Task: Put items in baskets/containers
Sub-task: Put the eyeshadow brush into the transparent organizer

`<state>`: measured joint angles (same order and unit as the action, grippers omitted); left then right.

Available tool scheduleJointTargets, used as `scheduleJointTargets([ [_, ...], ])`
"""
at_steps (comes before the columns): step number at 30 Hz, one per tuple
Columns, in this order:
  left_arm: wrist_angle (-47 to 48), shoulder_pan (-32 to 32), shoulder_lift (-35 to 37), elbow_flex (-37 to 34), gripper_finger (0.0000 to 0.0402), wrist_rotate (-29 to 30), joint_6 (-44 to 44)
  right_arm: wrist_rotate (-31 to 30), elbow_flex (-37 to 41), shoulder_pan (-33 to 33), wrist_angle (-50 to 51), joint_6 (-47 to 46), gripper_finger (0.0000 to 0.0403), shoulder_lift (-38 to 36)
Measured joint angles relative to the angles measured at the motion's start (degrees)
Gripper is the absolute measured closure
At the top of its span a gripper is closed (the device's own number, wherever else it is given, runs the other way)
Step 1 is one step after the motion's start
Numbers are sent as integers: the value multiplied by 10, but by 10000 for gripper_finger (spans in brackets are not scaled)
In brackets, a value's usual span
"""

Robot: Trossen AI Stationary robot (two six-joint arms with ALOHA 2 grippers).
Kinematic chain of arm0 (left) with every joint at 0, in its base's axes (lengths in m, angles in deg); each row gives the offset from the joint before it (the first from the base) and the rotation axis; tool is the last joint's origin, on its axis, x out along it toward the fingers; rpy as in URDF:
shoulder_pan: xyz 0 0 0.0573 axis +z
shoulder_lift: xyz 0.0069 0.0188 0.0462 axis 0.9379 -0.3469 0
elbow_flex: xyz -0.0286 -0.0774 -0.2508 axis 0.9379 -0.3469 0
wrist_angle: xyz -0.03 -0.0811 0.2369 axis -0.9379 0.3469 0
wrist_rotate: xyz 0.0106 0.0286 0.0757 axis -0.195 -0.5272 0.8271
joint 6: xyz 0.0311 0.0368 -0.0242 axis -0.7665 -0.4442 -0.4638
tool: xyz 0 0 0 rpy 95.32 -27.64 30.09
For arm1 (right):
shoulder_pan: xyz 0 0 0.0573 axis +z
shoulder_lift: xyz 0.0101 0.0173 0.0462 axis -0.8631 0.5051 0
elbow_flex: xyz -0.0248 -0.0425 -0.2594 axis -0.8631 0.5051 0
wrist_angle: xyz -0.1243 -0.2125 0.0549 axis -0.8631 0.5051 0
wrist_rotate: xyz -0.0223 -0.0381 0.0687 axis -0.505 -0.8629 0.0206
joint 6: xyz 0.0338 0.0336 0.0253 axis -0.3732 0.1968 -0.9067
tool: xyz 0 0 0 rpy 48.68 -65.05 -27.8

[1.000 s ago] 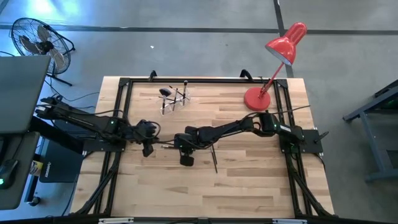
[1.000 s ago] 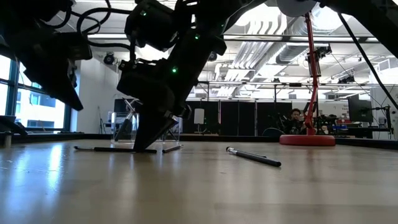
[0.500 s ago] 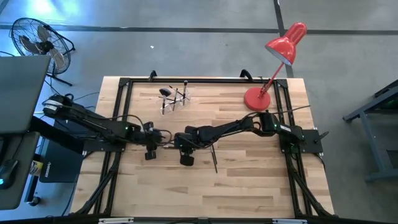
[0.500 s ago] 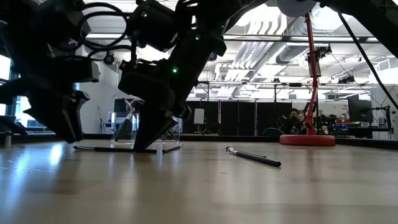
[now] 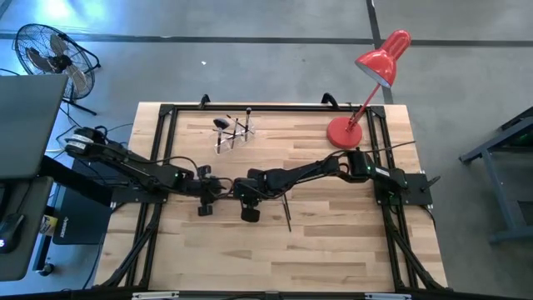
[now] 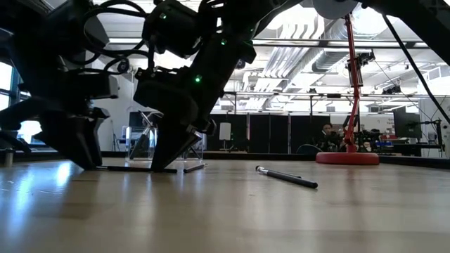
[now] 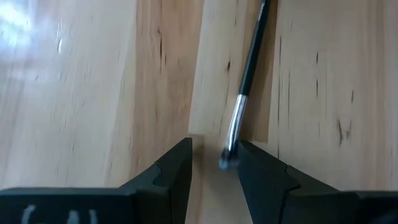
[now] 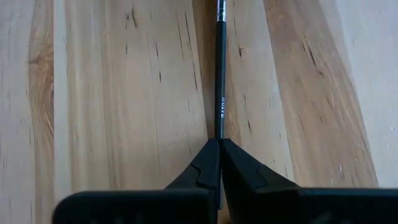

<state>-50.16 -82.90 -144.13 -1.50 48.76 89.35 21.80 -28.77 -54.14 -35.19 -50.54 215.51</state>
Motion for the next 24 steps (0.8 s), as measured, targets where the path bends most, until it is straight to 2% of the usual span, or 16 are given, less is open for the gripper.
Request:
scheduleJointTargets([
  [9,-24,1,-15,0,281,-11,-15,0,0,0,-5,0,400,0],
  [12,-19,1,-23,1,311,-28,-15,0,0,0,-6,0,396,0],
  [16,-16,1,-23,1,383,-43,-16,0,-1,0,-8,0,381,0],
  [24,9,1,-24,1,396,-45,-17,-2,-24,0,6,8,349,-10],
])
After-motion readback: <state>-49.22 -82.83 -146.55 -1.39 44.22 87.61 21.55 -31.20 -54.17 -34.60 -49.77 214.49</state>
